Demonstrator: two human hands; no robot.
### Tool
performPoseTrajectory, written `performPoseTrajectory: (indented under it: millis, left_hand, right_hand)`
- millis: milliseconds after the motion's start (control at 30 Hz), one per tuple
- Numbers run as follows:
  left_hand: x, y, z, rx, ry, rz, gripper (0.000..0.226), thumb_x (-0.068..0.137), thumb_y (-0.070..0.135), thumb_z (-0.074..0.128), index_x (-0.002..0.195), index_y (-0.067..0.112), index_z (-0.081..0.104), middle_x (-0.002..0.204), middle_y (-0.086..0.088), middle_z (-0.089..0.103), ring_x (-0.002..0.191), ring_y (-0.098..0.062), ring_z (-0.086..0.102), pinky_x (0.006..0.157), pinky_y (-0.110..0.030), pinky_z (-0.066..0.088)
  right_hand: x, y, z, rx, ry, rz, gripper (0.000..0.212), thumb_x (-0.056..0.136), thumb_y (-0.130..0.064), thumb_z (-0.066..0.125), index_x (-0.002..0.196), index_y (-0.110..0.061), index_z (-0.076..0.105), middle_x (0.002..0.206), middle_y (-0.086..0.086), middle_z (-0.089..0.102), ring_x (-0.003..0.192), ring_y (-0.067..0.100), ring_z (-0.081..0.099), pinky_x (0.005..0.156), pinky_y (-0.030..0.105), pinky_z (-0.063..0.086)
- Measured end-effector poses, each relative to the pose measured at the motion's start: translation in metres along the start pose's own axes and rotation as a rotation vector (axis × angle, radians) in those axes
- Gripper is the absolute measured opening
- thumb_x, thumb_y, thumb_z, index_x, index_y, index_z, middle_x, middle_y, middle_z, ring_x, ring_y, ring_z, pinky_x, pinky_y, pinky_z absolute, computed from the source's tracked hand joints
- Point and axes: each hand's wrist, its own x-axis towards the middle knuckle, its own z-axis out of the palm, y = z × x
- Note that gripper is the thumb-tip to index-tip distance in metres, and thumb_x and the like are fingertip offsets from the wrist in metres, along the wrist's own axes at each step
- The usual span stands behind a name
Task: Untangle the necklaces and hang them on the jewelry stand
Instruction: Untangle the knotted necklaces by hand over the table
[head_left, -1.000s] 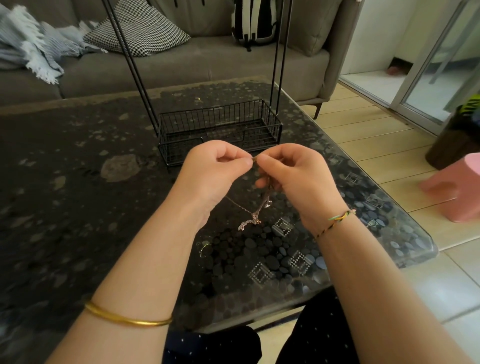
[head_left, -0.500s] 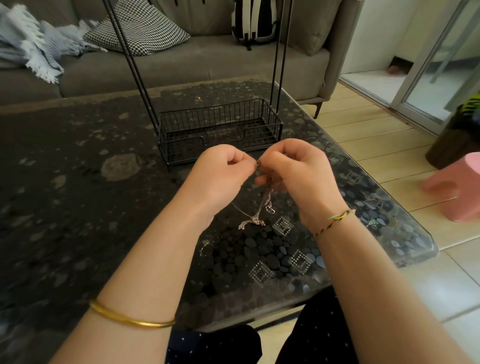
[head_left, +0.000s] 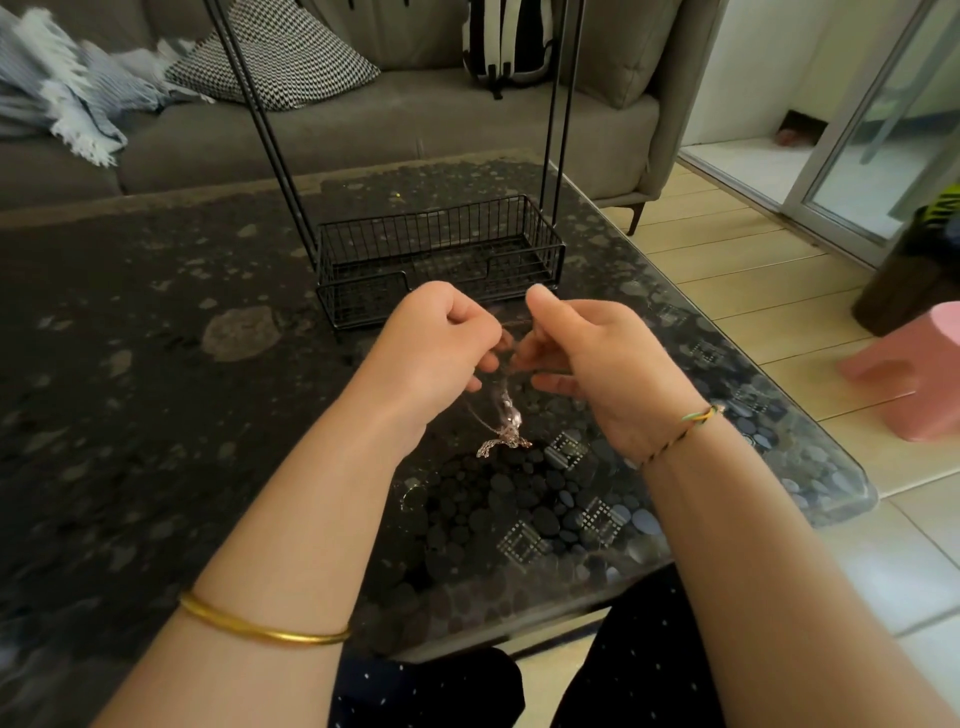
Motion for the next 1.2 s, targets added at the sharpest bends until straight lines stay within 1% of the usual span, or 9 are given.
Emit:
performPoseTrajectory:
  millis: [167,333,433,533,667,767,967,1100,1200]
  left_hand:
    - [-0.002,0.001,-0.003,-0.083,-0.089,-0.019,0.012,0.089,0.006,0.051,0.091,0.015,0.059,0.091,-0.009,0.068,0.071,-0.012,0.058,0.063,-0.028,0.047]
    - [-0.006,0.002,-0.007,-0.195,-0.181,-0.032,0.020,0.089,0.002,0.055,0.095,0.019,0.062,0.086,-0.003,0.071,0.069,-0.007,0.063,0.061,-0.022,0.048]
    - [-0.007,0.003,-0.008,-0.309,-0.222,-0.053,0.023,0.091,0.000,0.053,0.089,0.019,0.066,0.076,0.003,0.071,0.066,-0.005,0.064,0.055,-0.016,0.048]
    - [-0.008,0.004,-0.008,-0.388,-0.232,-0.067,0.026,0.091,-0.003,0.052,0.087,0.016,0.070,0.075,0.003,0.071,0.068,-0.005,0.065,0.055,-0.015,0.049]
    - [-0.007,0.004,-0.008,-0.435,-0.185,-0.093,0.026,0.091,-0.006,0.051,0.095,0.010,0.071,0.086,-0.003,0.073,0.075,-0.008,0.069,0.061,-0.016,0.054]
    - [-0.006,0.003,-0.008,-0.422,-0.129,-0.082,0.025,0.090,-0.007,0.052,0.096,0.010,0.070,0.090,-0.006,0.074,0.078,-0.009,0.070,0.066,-0.017,0.056]
    - [-0.004,0.001,-0.008,-0.356,-0.035,-0.020,0.023,0.088,-0.004,0.057,0.094,0.013,0.070,0.087,-0.005,0.075,0.079,-0.011,0.072,0.066,-0.017,0.056]
    - [-0.004,-0.001,-0.007,-0.171,0.046,0.092,0.023,0.086,-0.003,0.059,0.096,0.015,0.070,0.087,0.000,0.073,0.078,-0.005,0.070,0.061,-0.012,0.053]
    - [-0.003,-0.001,-0.006,-0.063,0.078,0.133,0.022,0.085,0.001,0.061,0.094,0.018,0.070,0.082,0.004,0.071,0.074,-0.003,0.068,0.056,-0.009,0.050]
  right_hand:
    - [0.001,-0.001,-0.005,0.296,-0.019,0.148,0.037,0.093,-0.038,0.049,0.063,-0.018,0.046,0.063,-0.001,0.055,0.070,0.018,0.061,0.074,0.032,0.049]
    - [0.003,0.001,-0.006,0.384,-0.004,0.198,0.033,0.094,-0.034,0.049,0.066,-0.017,0.050,0.061,-0.002,0.054,0.061,0.013,0.060,0.068,0.028,0.048]
    - [0.003,0.003,-0.004,0.319,0.010,0.221,0.030,0.095,-0.032,0.049,0.070,-0.016,0.054,0.059,-0.003,0.054,0.055,0.010,0.058,0.061,0.025,0.048]
    - [0.004,0.007,-0.001,0.126,0.023,0.187,0.026,0.095,-0.031,0.049,0.082,-0.011,0.059,0.063,-0.002,0.057,0.052,0.008,0.058,0.056,0.023,0.048]
    - [0.006,0.011,0.002,-0.067,0.140,0.073,0.020,0.094,-0.029,0.049,0.097,-0.011,0.055,0.083,0.006,0.068,0.061,0.011,0.065,0.057,0.024,0.051]
    - [0.004,0.007,0.000,-0.047,0.142,0.019,0.019,0.094,-0.027,0.049,0.093,-0.010,0.058,0.092,0.009,0.070,0.073,0.016,0.067,0.071,0.033,0.053]
    - [0.000,0.000,0.002,0.165,-0.163,0.126,0.023,0.094,-0.027,0.047,0.076,-0.018,0.060,0.065,-0.003,0.065,0.068,0.012,0.063,0.085,0.039,0.045]
    - [0.000,0.003,0.003,0.107,-0.113,0.044,0.012,0.088,-0.017,0.057,0.082,-0.010,0.065,0.063,-0.001,0.059,0.073,0.018,0.058,0.075,0.034,0.045]
    - [0.002,0.007,0.000,0.092,-0.059,0.000,0.014,0.088,-0.013,0.058,0.076,-0.012,0.063,0.057,-0.004,0.055,0.067,0.016,0.055,0.065,0.027,0.045]
